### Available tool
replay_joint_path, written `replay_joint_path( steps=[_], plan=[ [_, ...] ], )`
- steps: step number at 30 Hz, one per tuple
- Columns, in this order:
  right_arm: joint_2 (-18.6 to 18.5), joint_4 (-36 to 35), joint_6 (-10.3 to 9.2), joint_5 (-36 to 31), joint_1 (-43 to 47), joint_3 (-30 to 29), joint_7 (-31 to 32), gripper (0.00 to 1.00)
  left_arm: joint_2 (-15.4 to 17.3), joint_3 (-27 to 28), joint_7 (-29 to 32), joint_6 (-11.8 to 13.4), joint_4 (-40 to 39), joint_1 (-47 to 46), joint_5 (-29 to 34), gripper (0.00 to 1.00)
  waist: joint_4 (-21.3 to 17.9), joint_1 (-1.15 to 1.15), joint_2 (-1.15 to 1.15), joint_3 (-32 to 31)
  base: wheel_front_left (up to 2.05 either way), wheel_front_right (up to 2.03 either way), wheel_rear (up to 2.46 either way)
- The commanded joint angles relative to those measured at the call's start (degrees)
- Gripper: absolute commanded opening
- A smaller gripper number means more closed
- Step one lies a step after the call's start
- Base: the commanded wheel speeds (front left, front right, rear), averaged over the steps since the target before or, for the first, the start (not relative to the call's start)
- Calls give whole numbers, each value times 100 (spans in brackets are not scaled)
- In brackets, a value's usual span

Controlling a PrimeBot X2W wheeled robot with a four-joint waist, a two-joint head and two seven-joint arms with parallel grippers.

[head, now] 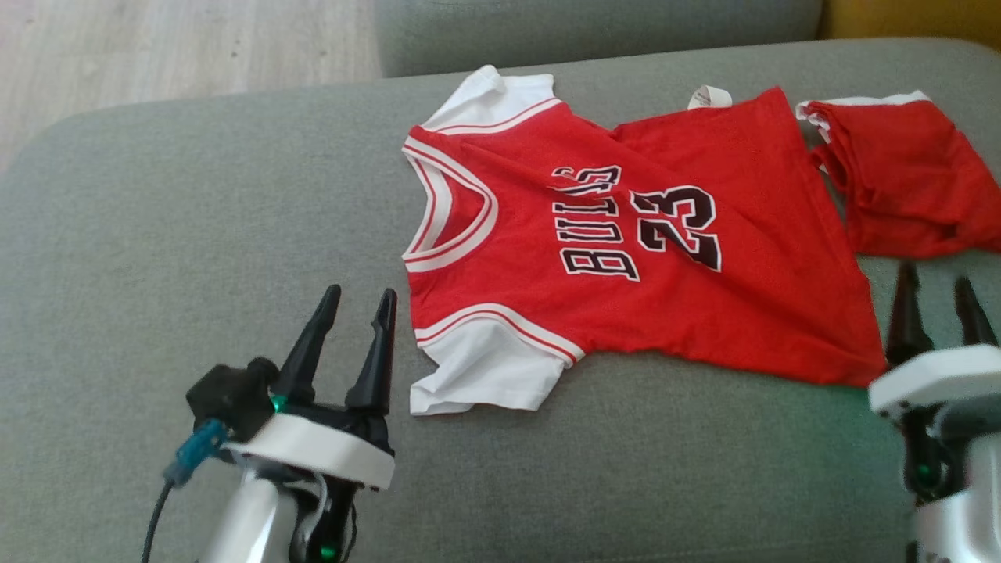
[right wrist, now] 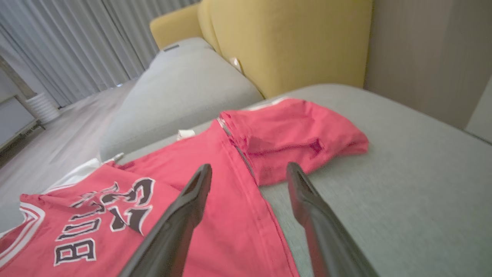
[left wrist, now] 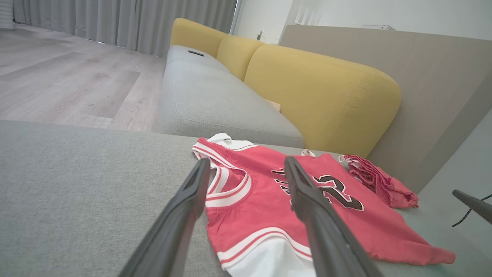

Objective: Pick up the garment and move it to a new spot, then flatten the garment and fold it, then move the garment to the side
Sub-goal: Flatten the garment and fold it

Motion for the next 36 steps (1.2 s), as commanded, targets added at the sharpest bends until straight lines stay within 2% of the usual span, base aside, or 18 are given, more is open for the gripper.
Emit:
replay_joint_path(
  steps=[1, 5, 8, 17, 30, 31, 32, 36],
  plan=[
    [-25, -308, -5, 54, -118, 264, -104, 100, 31, 245, -29, -4, -109, -383, 50, 100, -48, 0, 0, 58, 0, 0, 0],
    [-20, -690, -5, 245, -18, 668, -249, 100, 31, 210, -29, -19, 473, -751, 133, 100, -173, 0, 0, 209, 0, 0, 0],
    [-19, -847, -5, 372, -1, 871, -271, 100, 81, 79, -18, -36, 1198, -1160, 292, 100, -294, 0, 0, 348, 0, 0, 0],
    [-18, -1100, -5, 545, -122, 1163, -294, 100, 373, -128, 621, 78, 3127, -2386, 619, 100, -664, 0, 0, 690, 0, 0, 0],
    [-17, -1146, -5, 588, -171, 1200, -306, 100, 325, -292, 358, -57, 4126, -3012, 352, 100, -785, 0, 0, 809, 0, 0, 0],
    [-17, -1146, -5, 587, -181, 1218, -304, 100, 319, -311, 333, -65, 4172, -3048, 310, 33, -791, 0, 0, 820, 0, 0, 0],
    [-17, -1145, -5, 586, -193, 1234, -303, 100, 318, -332, 303, -72, 4211, -3084, 274, 0, -798, 0, 0, 831, 0, 0, 0],
    [-17, -1141, -5, 581, -248, 1267, -299, 100, 416, -357, 176, -85, 4331, -3260, 151, 0, -816, 0, 0, 865, 0, 0, 0]
  ],
)
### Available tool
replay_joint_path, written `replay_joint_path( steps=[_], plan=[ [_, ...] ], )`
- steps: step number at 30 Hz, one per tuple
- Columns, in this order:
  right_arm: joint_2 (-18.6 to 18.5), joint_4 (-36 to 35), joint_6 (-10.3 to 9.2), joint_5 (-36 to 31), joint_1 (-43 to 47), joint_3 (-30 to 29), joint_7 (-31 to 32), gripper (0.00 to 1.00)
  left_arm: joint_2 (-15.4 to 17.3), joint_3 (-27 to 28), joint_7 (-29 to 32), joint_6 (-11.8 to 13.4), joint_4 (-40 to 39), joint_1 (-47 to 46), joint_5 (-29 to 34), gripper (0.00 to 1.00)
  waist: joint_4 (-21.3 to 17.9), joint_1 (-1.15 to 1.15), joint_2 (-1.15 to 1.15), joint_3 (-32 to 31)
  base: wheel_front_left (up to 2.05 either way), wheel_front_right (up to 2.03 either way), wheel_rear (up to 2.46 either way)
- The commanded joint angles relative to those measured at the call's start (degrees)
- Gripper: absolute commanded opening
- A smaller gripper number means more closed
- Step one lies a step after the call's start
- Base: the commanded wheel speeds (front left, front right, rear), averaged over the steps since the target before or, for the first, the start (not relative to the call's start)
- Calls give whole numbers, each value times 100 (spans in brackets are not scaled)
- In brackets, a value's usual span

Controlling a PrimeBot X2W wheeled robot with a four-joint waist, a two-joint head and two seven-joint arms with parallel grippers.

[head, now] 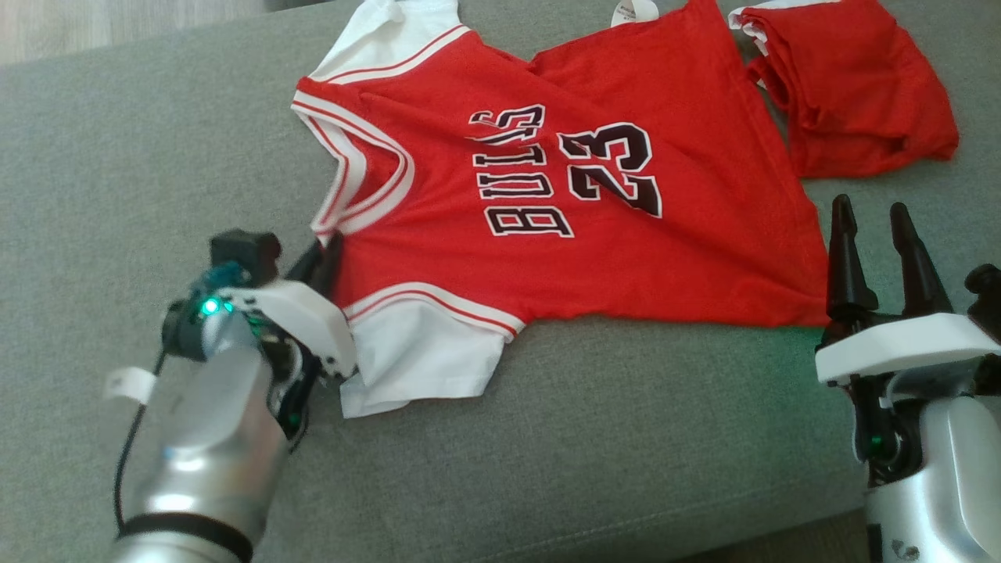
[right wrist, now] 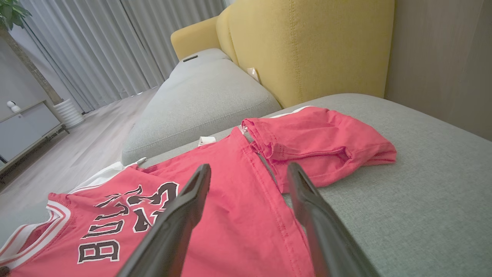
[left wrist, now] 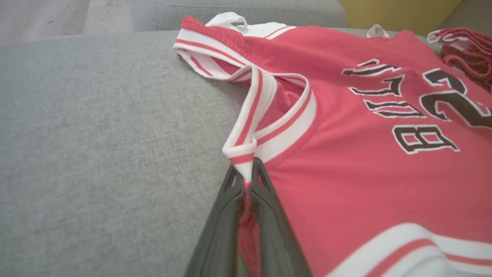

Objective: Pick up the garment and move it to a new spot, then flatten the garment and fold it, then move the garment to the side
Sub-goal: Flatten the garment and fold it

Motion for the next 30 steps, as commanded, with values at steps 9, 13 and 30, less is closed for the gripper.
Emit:
replay_joint_path(
  steps=[9, 13, 30],
  plan=[
    [-28, -274, -5, -25, -284, 127, -12, 100, 680, 200, -225, -32, -30, -795, -229, 0, 71, 0, 0, 104, 0, 0, 0],
    [-28, -286, -5, -50, -324, 150, 9, 100, 877, 117, -243, -33, -18, -1048, -306, 0, 111, 0, 0, 161, 0, 0, 0],
    [-28, -160, -5, -69, -277, 396, -82, 100, 1280, 249, -264, 44, -533, -1001, -703, 100, 467, 0, 0, 38, 0, 0, 0]
  ],
)
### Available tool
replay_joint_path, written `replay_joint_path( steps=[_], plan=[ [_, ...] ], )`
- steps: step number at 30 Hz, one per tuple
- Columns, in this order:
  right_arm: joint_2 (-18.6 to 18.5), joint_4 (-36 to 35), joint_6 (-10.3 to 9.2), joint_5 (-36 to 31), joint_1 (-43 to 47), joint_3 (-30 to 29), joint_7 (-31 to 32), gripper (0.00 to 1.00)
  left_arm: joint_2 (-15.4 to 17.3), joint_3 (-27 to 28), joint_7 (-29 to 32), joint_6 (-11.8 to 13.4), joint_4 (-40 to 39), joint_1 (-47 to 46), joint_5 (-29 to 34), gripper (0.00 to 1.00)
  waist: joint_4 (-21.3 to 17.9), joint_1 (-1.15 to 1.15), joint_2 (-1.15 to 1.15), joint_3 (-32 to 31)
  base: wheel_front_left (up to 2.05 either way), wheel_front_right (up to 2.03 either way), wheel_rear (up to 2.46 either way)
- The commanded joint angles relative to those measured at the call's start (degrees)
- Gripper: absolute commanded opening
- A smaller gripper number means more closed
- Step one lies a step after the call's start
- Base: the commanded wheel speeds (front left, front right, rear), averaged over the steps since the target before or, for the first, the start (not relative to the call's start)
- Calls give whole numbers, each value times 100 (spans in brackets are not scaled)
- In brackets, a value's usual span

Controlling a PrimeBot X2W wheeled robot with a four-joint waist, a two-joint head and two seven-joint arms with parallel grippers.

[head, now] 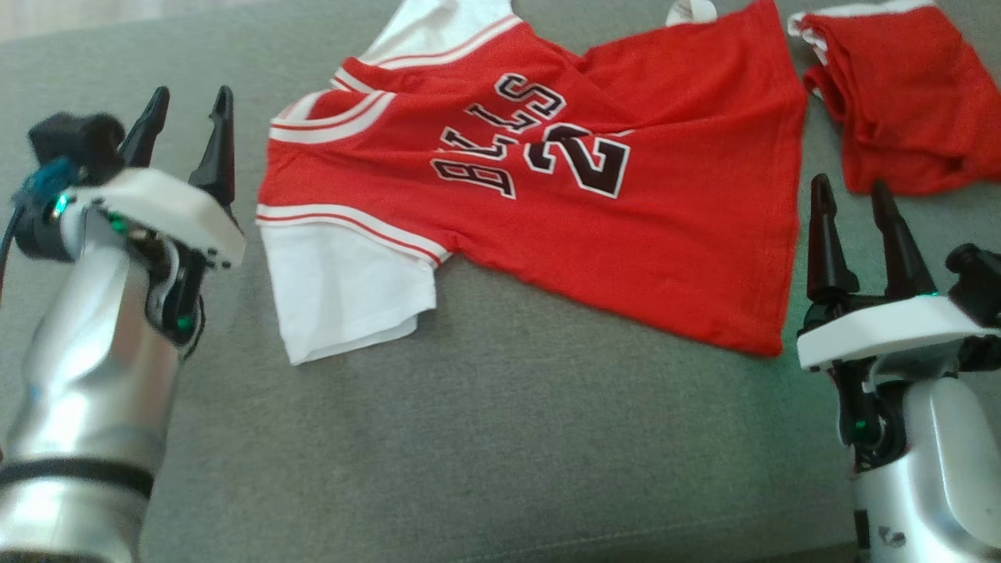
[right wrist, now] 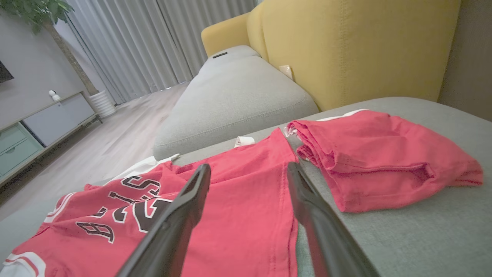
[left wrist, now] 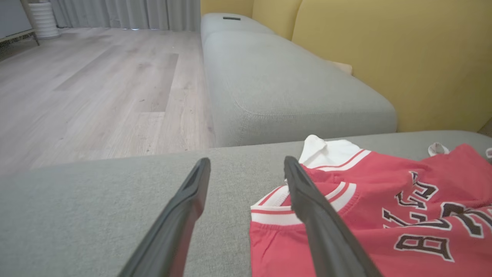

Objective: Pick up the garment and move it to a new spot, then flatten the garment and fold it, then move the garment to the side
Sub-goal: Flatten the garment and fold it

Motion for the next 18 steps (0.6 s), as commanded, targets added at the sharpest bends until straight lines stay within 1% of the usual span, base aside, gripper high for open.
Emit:
replay_joint_path(
  steps=[1, 4, 9, 14, 18],
  plan=[
    [-27, -185, -5, -32, -2, 200, -85, 100, 283, 342, -70, 69, -452, 200, -25, 100, 134, 0, 0, -145, 0, 0, 0],
    [-36, -187, -5, -62, 132, 271, -182, 100, 210, 736, -71, 172, -1296, 824, 16, 100, 277, 0, 0, -308, 0, 0, 0],
    [-34, -118, -5, -96, 424, 348, -353, 100, -140, 1250, -71, 224, -2500, 1969, 133, 100, 492, 0, 0, -602, 0, 0, 0],
    [-31, 2, -5, -60, 650, 362, -496, 100, -583, 1450, -72, 194, -3211, 2855, 313, 100, 613, 0, 0, -836, 0, 0, 0],
    [-29, 67, -5, -33, 701, 474, -547, 100, -881, 1571, -72, 146, -3479, 3276, 421, 100, 609, 0, 0, -934, 0, 0, 0]
  ],
)
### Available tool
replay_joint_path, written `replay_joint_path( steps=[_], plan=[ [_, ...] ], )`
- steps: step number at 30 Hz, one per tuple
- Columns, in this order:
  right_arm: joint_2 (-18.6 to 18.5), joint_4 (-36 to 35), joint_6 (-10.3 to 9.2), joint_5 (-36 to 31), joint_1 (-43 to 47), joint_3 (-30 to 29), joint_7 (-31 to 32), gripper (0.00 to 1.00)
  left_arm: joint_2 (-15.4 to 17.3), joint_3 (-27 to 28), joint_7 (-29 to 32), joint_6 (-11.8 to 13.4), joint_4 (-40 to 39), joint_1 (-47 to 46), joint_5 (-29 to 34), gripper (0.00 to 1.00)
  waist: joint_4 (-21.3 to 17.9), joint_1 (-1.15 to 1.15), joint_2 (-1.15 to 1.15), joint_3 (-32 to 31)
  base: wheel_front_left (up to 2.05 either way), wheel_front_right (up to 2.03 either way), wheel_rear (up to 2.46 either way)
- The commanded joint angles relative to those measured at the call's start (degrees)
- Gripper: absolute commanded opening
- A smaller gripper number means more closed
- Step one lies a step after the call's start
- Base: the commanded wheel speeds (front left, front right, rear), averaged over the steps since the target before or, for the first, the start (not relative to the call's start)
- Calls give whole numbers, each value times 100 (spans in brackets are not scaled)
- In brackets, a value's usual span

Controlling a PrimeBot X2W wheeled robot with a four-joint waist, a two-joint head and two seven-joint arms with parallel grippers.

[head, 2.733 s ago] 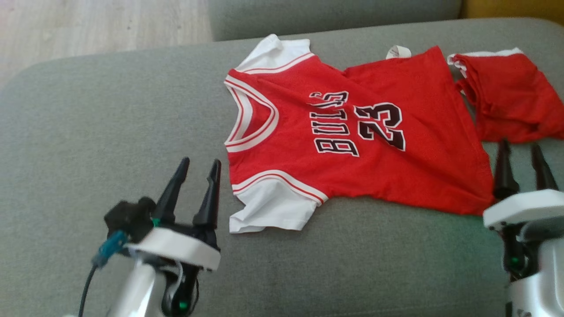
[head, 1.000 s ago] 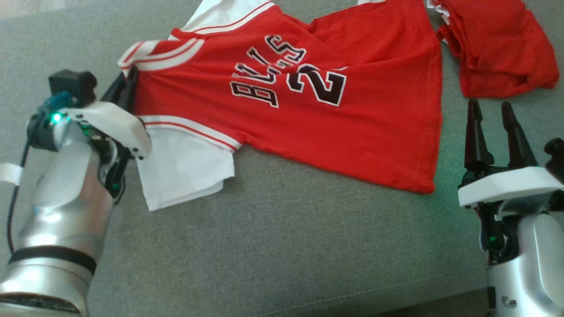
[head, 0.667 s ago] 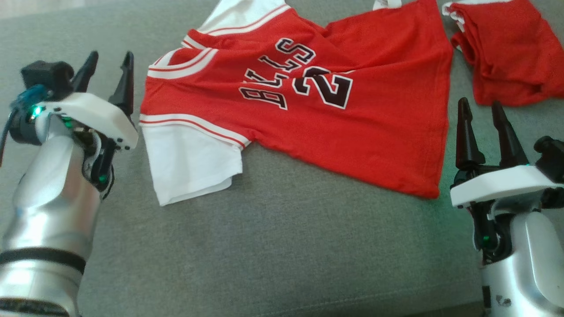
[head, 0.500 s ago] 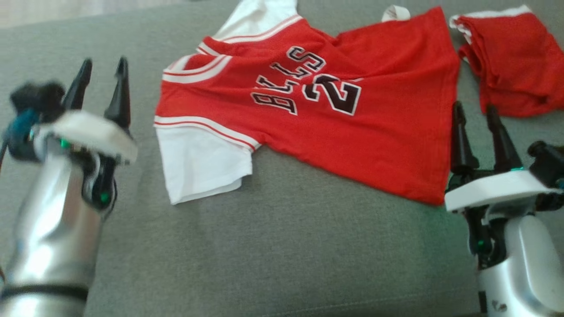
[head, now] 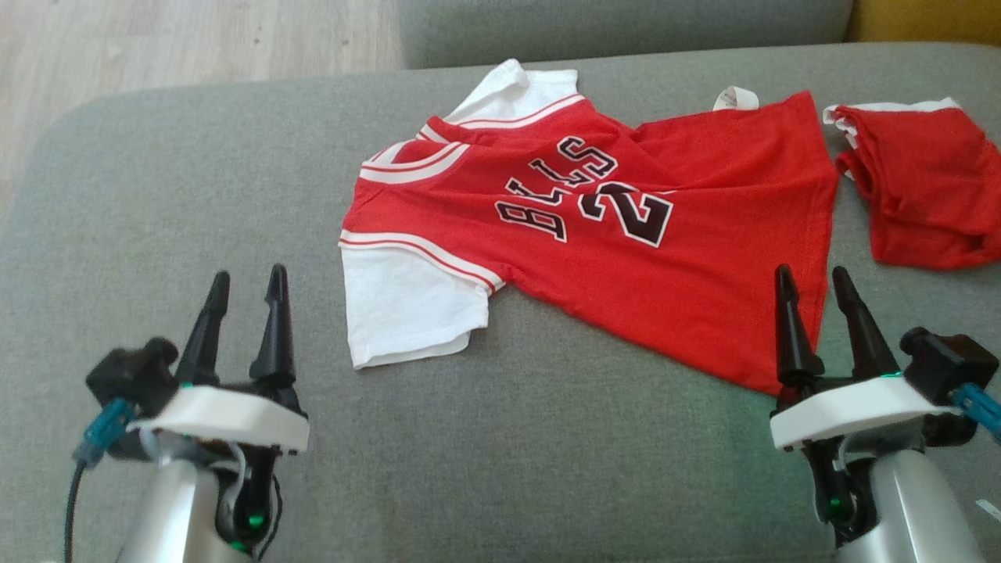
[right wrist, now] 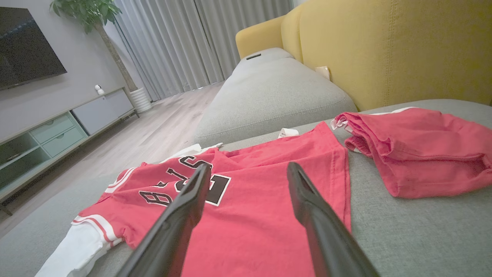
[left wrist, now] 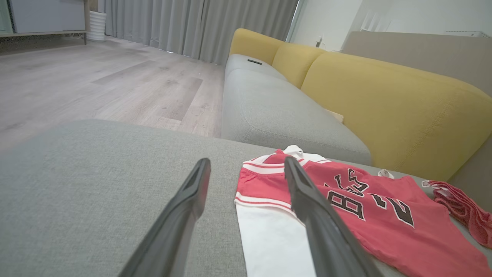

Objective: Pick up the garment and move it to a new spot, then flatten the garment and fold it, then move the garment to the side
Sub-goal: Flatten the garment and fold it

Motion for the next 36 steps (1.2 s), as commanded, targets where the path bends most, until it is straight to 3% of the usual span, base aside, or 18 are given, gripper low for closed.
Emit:
replay_joint_path(
  steps=[1, 7, 15, 36],
  plan=[
    [-29, -142, -5, 56, -113, 166, -93, 100, 22, 284, -69, -18, -249, -124, 65, 100, -5, 0, 0, -54, 0, 0, 0],
    [-28, -147, -5, 109, -150, 206, -124, 100, -127, 224, -70, -116, -146, -18, 202, 100, -51, 0, 0, -75, 0, 0, 0],
    [-28, -144, -5, 136, -153, 258, -136, 100, -131, -319, 24, -201, 840, -232, 226, 100, -158, 0, 0, 62, 0, 0, 0],
    [-27, -91, -5, 175, -299, 243, -188, 100, -28, -521, 447, -56, 2594, -986, 241, 100, -479, 0, 0, 335, 0, 0, 0]
  ],
)
